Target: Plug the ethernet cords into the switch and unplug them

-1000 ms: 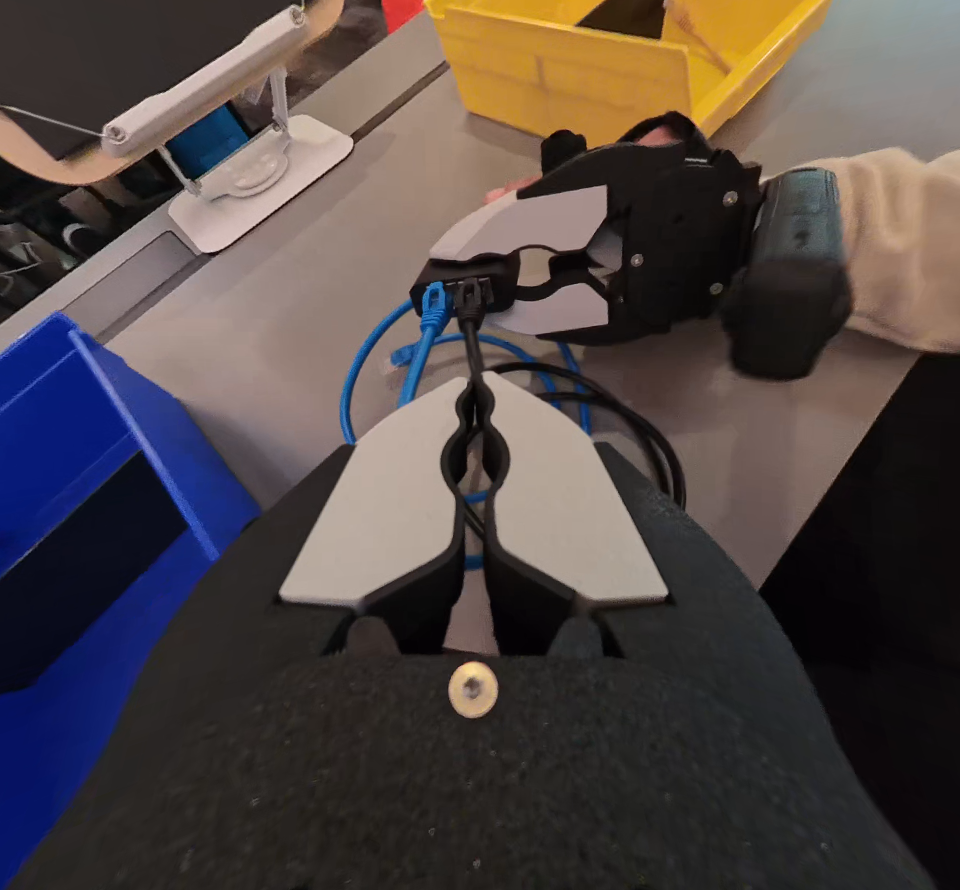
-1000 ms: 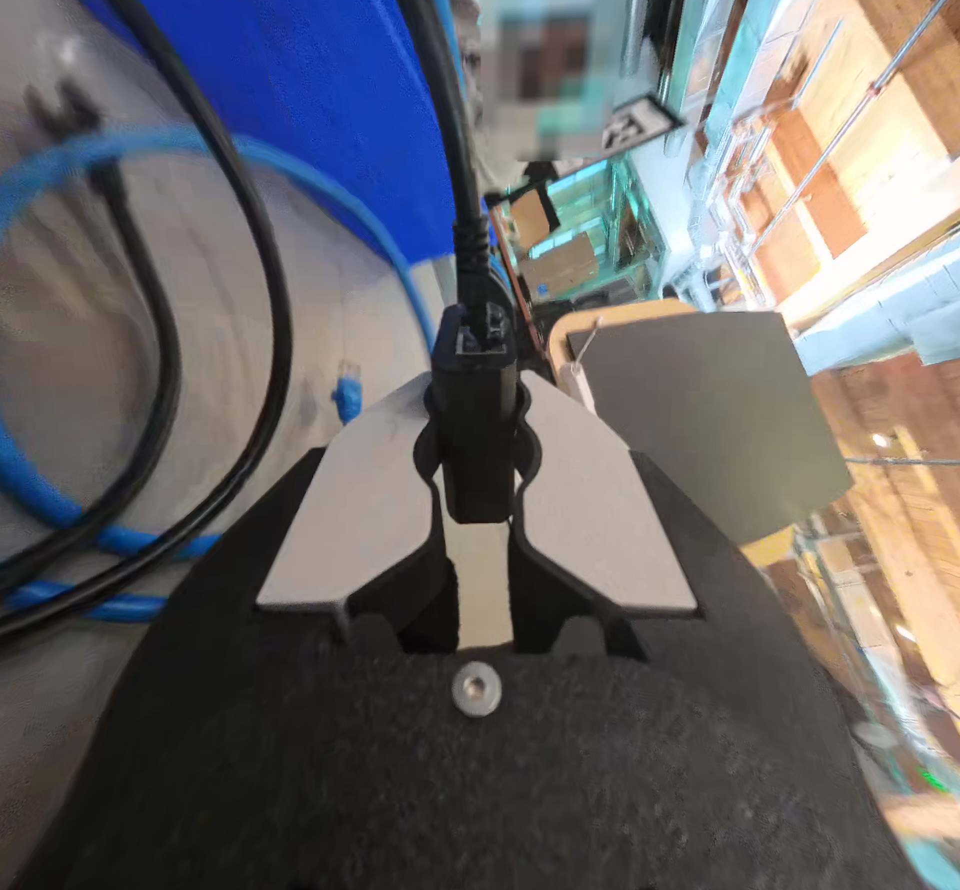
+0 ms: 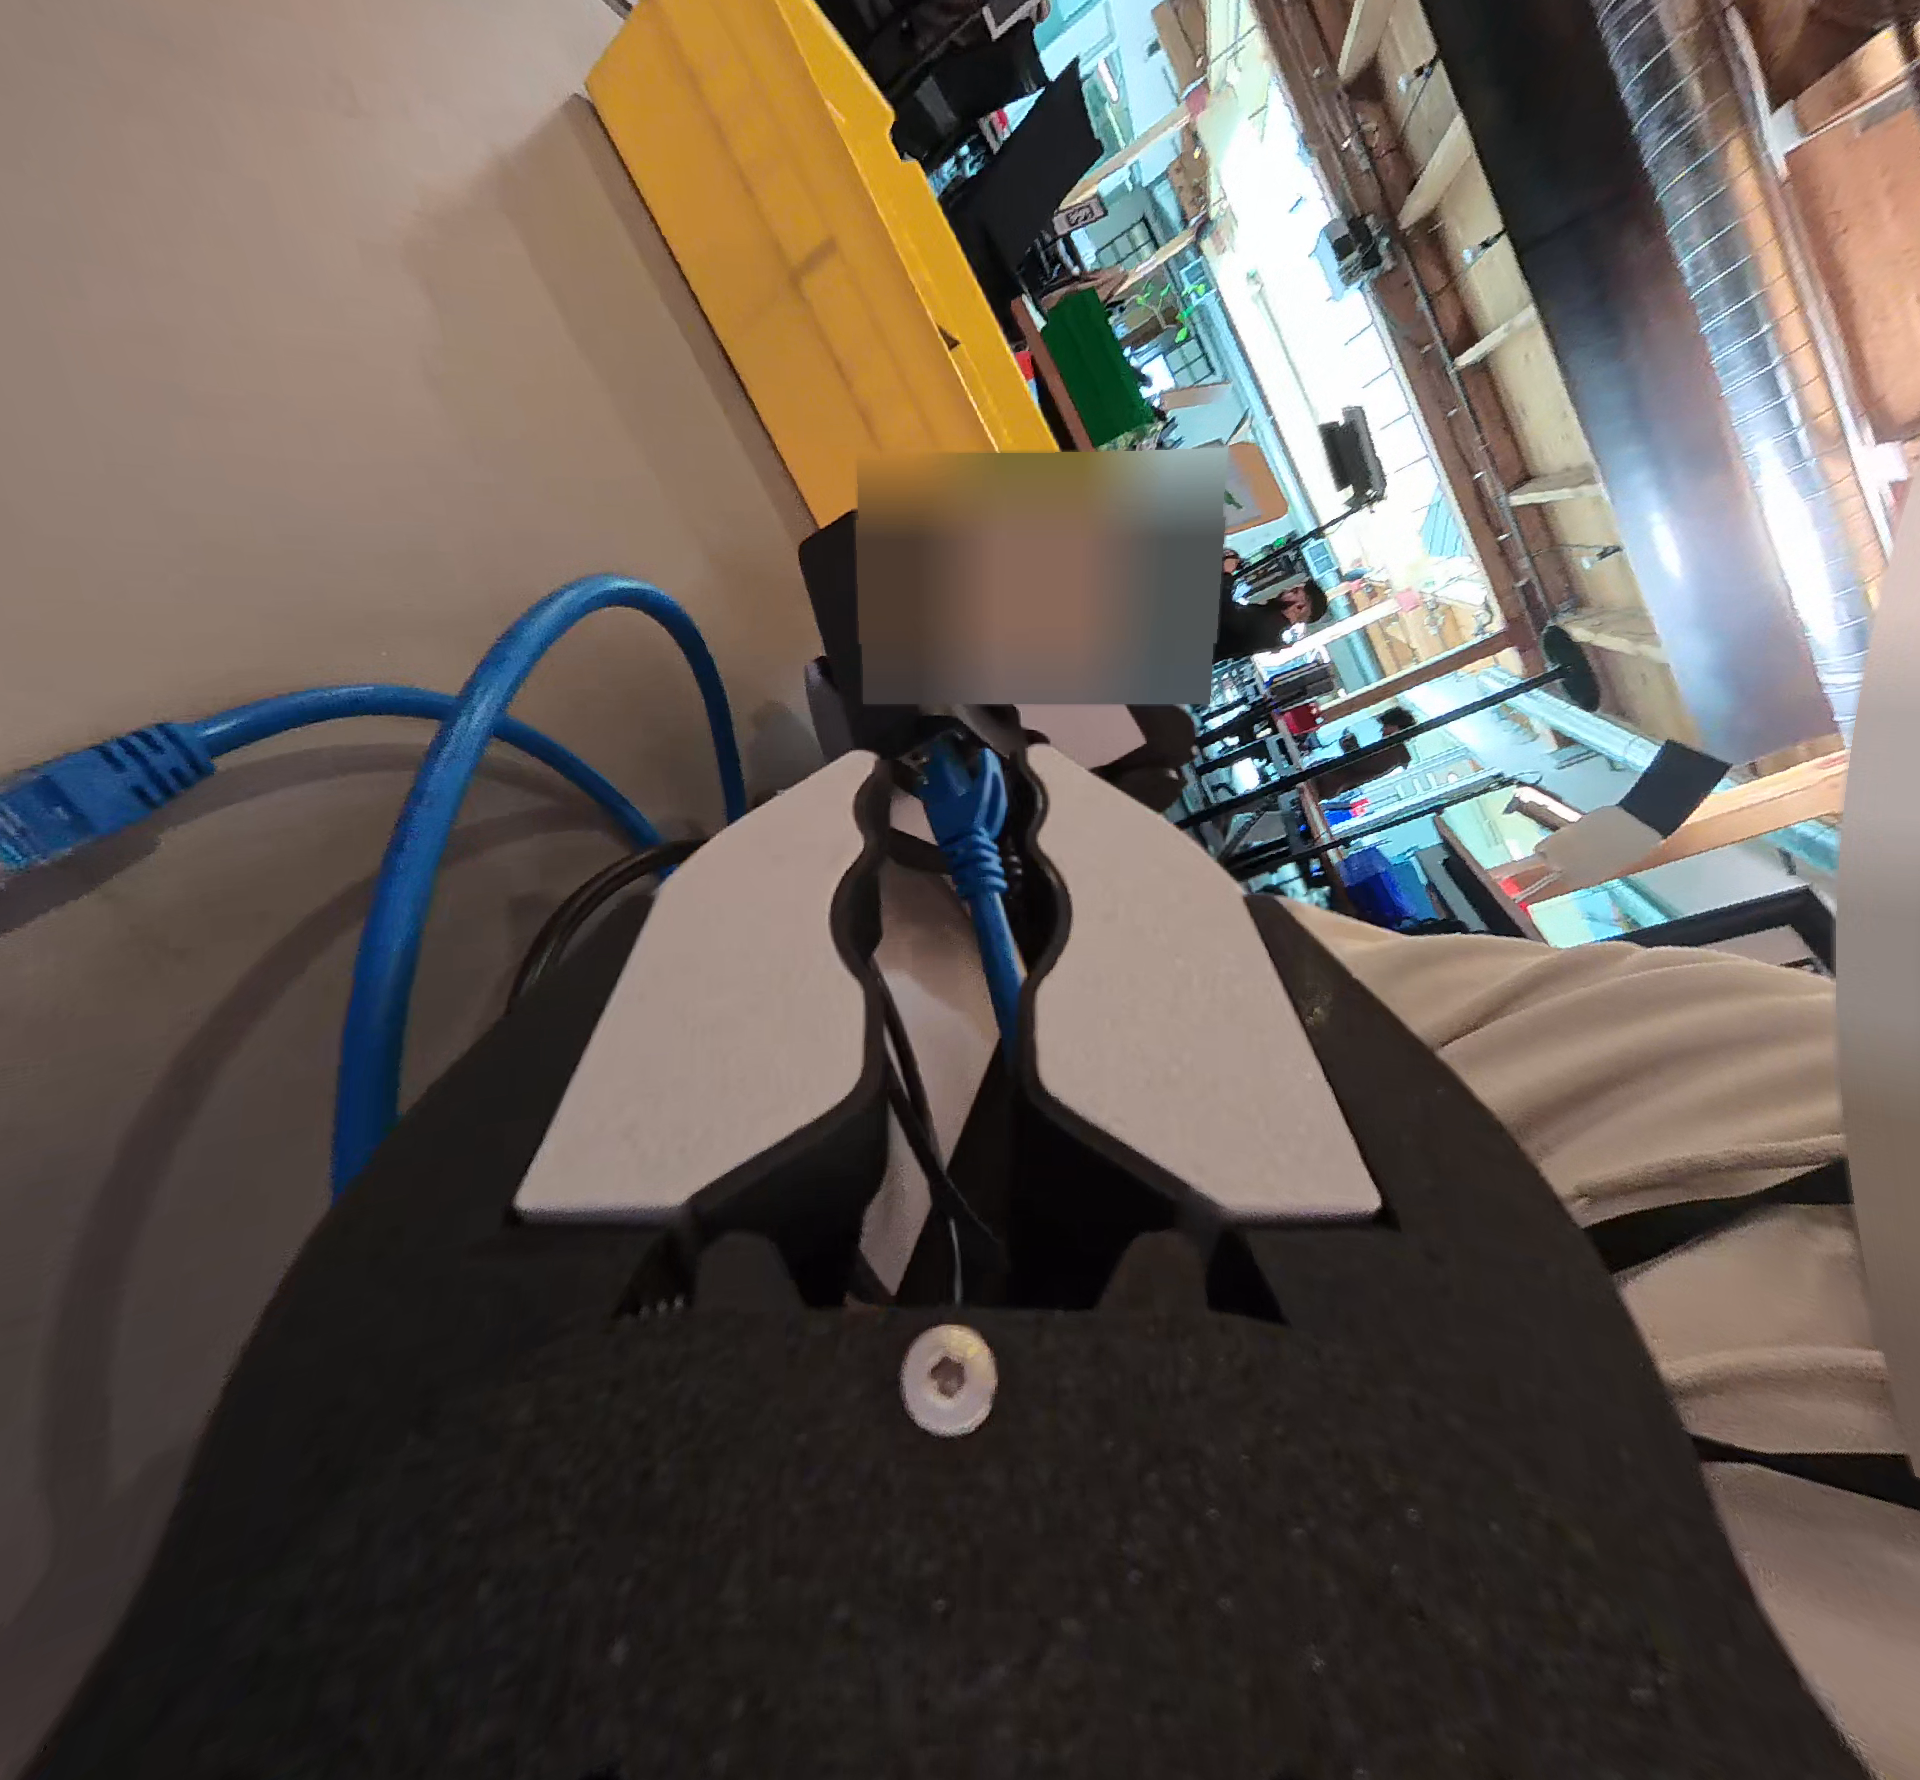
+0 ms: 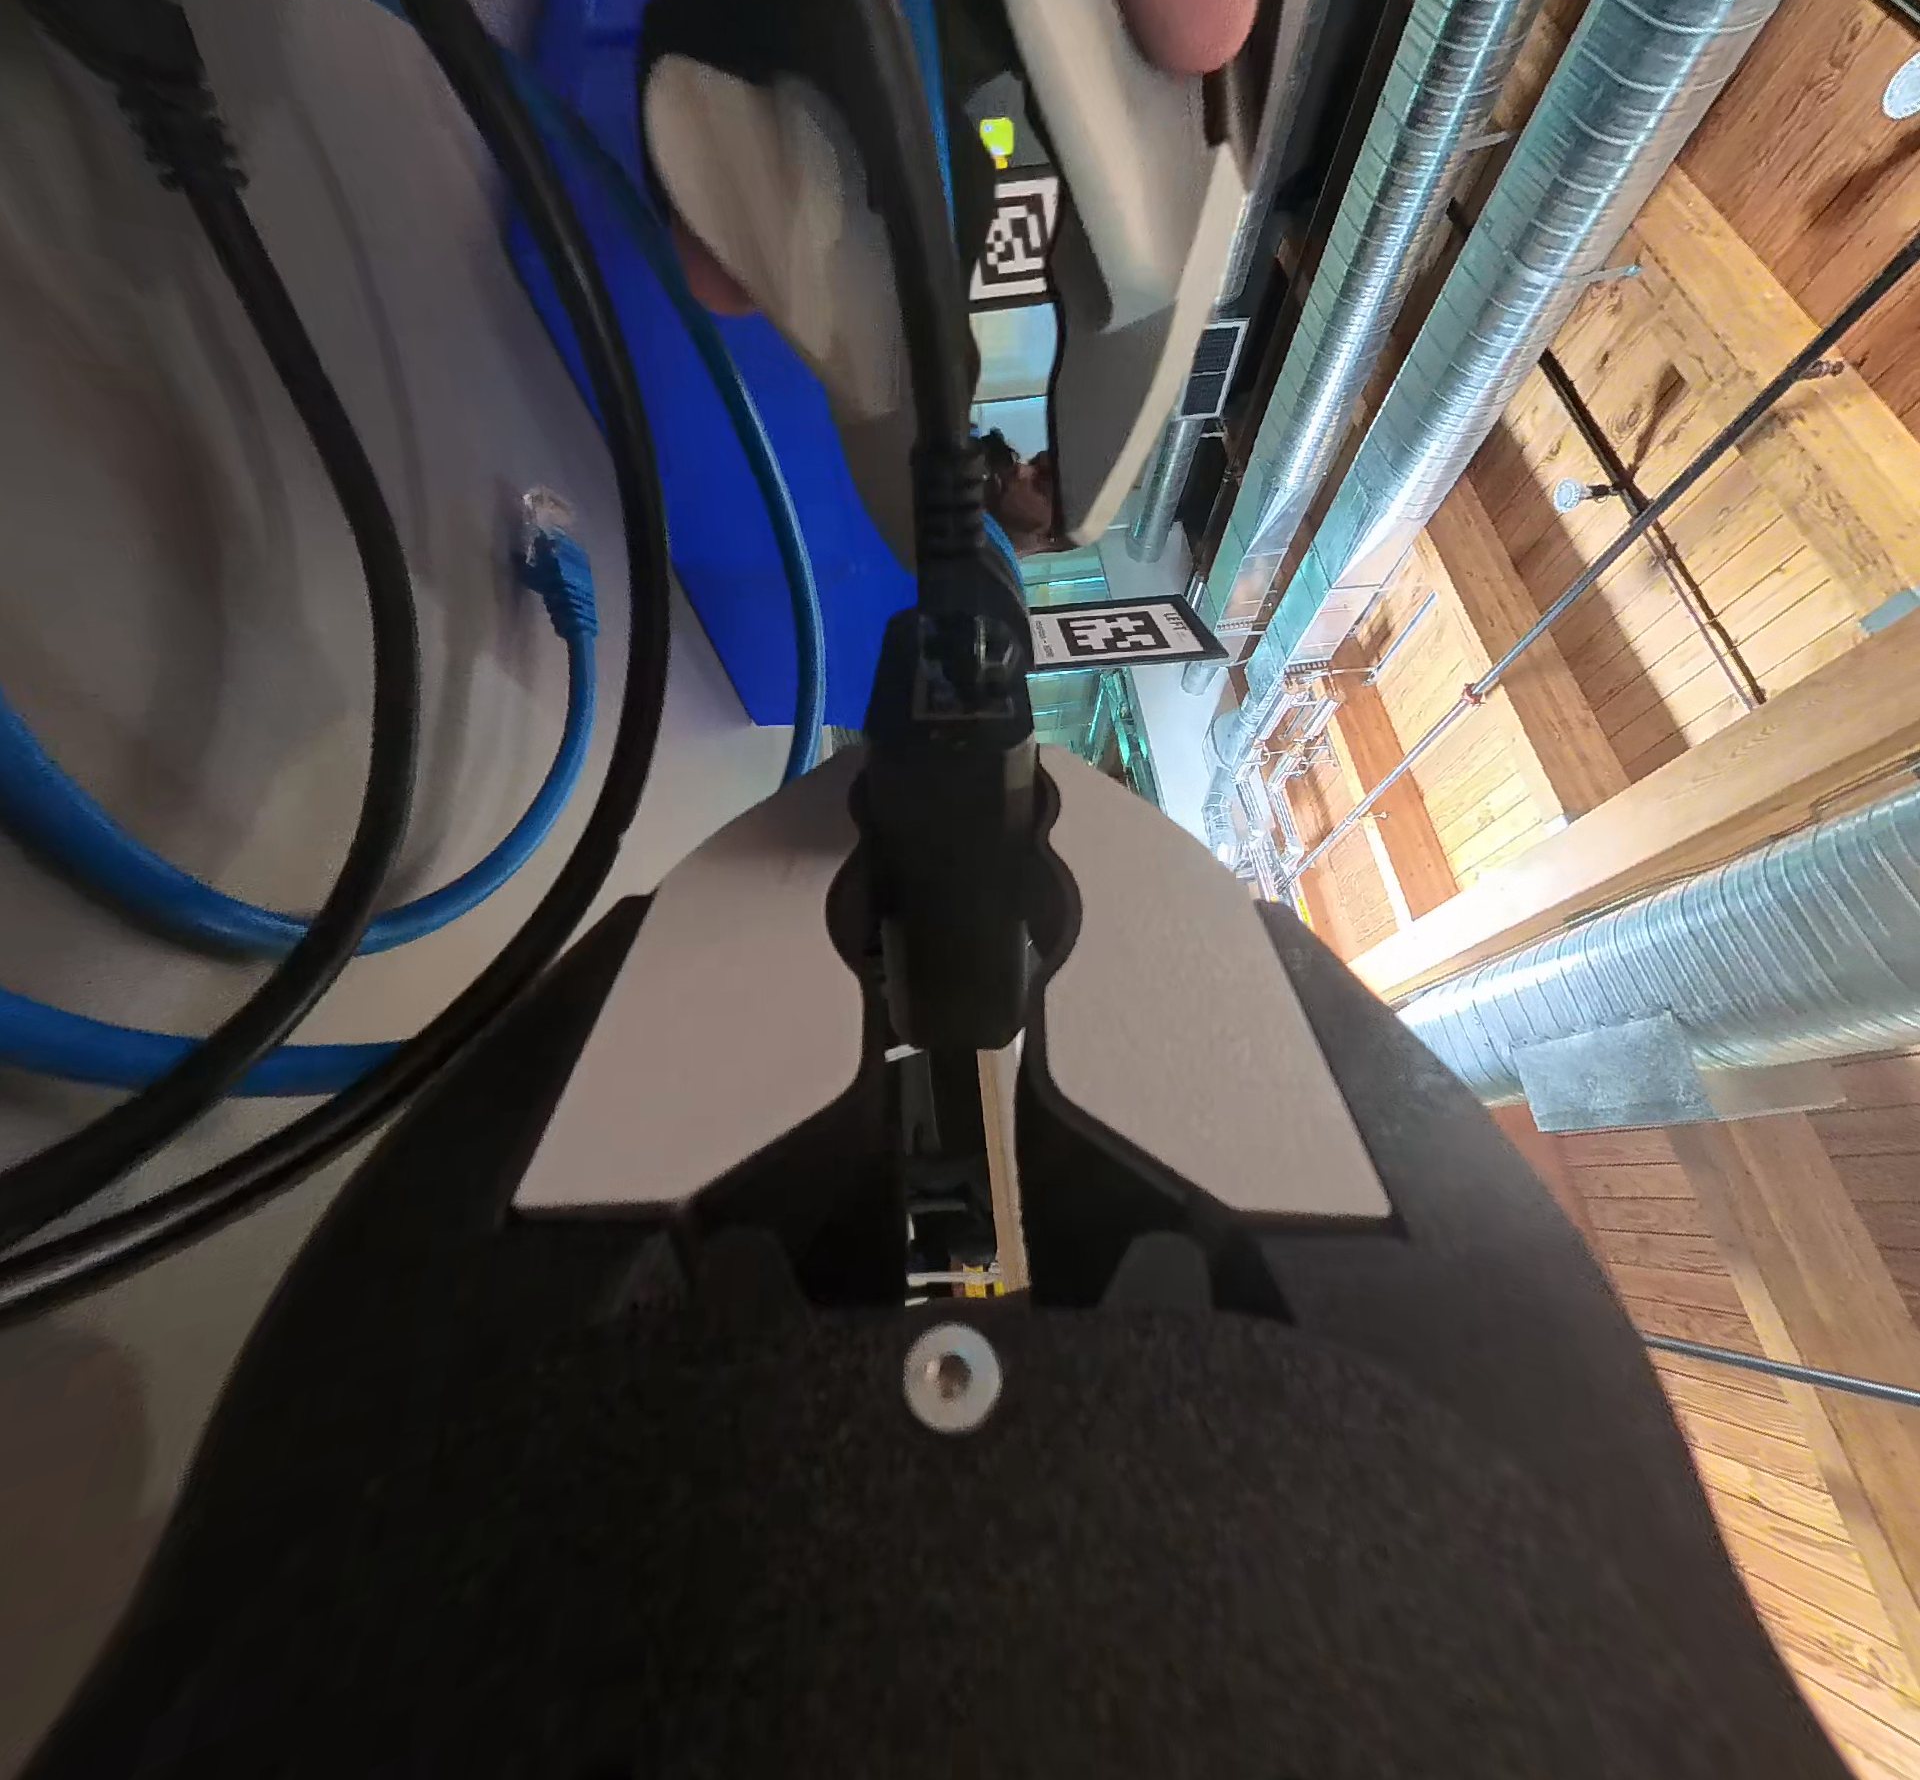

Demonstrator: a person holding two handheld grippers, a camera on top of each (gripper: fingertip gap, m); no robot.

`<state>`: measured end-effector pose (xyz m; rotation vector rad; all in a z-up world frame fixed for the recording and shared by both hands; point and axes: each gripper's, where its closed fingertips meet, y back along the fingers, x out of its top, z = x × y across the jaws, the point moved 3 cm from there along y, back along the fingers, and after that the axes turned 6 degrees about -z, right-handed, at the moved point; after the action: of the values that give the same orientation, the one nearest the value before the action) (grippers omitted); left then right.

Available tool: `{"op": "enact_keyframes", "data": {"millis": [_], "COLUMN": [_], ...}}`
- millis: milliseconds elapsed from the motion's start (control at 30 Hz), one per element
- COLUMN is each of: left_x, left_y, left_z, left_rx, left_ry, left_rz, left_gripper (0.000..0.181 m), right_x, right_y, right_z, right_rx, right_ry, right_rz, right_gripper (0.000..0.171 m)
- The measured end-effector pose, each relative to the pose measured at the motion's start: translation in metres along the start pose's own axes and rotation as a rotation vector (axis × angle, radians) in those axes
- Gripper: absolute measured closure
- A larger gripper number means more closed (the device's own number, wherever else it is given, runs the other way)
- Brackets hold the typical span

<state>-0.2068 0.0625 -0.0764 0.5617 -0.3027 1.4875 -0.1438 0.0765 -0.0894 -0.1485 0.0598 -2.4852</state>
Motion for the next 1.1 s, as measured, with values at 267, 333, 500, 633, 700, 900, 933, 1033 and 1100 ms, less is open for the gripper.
{"op": "enact_keyframes", "data": {"millis": [267,333,500,633,700,900,933,1033,1100], "left_x": [-0.007,-0.007,-0.009,-0.010,-0.011,-0.010,-0.010,-0.009,-0.007], "left_y": [-0.004,-0.004,-0.004,-0.006,-0.006,-0.007,-0.006,-0.004,-0.004], "left_z": [0.000,-0.001,-0.005,-0.006,-0.006,-0.006,-0.006,-0.003,0.002], "left_rx": [-0.010,-0.006,-0.027,-0.069,-0.089,-0.040,-0.006,0.106,0.173], "left_ry": [0.003,-0.001,0.040,0.118,0.152,0.095,0.042,-0.131,-0.242], "left_rz": [-0.041,-0.043,-0.039,-0.016,-0.004,0.028,0.020,-0.043,-0.058], "left_gripper": [0.169,0.169,0.166,0.164,0.167,0.167,0.167,0.169,0.170], "right_x": [0.005,0.005,0.005,0.005,0.004,0.004,0.005,0.008,0.009], "right_y": [0.000,0.000,-0.001,-0.002,-0.001,-0.002,-0.002,-0.002,-0.002], "right_z": [-0.002,-0.003,-0.005,-0.005,-0.005,-0.004,-0.004,-0.002,0.003], "right_rx": [0.009,0.012,0.026,0.027,0.026,0.019,0.018,0.006,-0.015], "right_ry": [0.017,0.019,0.021,0.022,0.025,0.023,0.027,0.010,-0.018], "right_rz": [0.003,0.003,0.000,-0.012,-0.010,-0.043,-0.054,-0.077,-0.079], "right_gripper": [0.147,0.147,0.147,0.146,0.147,0.147,0.147,0.146,0.146]}}
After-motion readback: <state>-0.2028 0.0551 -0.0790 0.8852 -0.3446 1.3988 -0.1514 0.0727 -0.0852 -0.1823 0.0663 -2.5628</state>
